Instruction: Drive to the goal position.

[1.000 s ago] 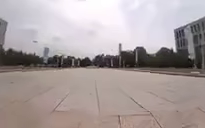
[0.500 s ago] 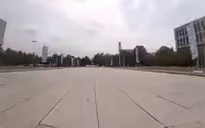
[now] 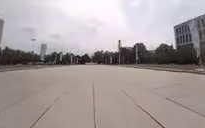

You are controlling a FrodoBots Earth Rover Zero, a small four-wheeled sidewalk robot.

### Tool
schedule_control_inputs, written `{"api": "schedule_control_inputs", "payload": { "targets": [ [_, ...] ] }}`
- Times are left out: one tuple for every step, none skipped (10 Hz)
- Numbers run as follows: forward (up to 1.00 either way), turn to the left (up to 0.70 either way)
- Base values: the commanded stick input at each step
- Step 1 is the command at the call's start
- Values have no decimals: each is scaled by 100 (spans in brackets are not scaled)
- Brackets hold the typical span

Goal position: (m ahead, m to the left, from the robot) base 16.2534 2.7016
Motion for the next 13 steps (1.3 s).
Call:
{"api": "schedule_control_inputs", "payload": {
  "targets": [
    [70, 1],
    [70, 1],
    [70, 1],
    [70, 1],
    [70, 9],
    [70, 15],
    [70, 15],
    [70, 15],
    [70, 2],
    [70, 2],
    [70, 2],
    [70, 1],
    [70, 1]
  ]
}}
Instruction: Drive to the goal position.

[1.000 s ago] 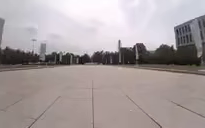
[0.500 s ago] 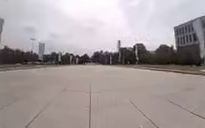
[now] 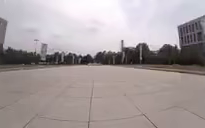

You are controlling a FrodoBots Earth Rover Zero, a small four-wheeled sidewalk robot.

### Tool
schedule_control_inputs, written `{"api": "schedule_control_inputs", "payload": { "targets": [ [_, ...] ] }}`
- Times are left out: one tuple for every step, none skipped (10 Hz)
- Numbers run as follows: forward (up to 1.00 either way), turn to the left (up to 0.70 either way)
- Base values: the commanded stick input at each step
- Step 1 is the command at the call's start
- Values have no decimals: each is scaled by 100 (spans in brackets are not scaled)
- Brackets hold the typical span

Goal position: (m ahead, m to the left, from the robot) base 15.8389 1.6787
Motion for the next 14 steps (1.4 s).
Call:
{"api": "schedule_control_inputs", "payload": {
  "targets": [
    [70, 1],
    [70, 1],
    [70, 1],
    [70, 1],
    [70, 1],
    [70, 1],
    [70, 1],
    [70, 1],
    [70, 1],
    [70, 1],
    [70, 1],
    [70, 1],
    [70, 1],
    [70, 1]
  ]
}}
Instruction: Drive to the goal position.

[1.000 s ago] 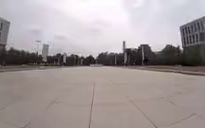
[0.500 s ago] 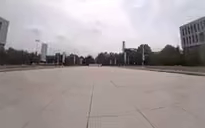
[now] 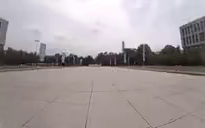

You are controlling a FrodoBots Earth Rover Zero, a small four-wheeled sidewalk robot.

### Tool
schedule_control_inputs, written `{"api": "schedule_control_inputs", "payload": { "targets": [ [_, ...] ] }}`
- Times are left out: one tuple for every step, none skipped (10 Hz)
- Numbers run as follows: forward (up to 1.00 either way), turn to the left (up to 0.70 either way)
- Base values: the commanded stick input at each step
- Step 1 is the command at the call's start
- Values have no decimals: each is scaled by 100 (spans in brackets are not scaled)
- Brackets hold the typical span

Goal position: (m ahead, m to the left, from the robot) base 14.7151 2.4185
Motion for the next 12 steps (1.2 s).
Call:
{"api": "schedule_control_inputs", "payload": {
  "targets": [
    [70, 1],
    [70, 1],
    [70, 1],
    [70, 1],
    [70, 1],
    [70, 1],
    [70, 1],
    [70, 2],
    [70, 1],
    [70, 1],
    [70, 1],
    [70, 1]
  ]
}}
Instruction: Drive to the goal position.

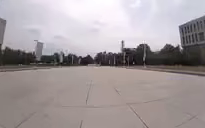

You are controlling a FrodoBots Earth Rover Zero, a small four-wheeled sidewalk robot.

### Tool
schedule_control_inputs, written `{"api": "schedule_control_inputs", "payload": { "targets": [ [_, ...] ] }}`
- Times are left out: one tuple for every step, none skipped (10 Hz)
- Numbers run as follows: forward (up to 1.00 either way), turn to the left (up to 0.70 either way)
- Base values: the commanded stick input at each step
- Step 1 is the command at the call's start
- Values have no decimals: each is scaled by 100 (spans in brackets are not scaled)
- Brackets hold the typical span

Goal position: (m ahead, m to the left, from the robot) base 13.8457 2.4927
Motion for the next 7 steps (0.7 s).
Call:
{"api": "schedule_control_inputs", "payload": {
  "targets": [
    [70, 2],
    [70, 2],
    [70, 6],
    [70, 12],
    [70, 13],
    [70, 8],
    [70, 2]
  ]
}}
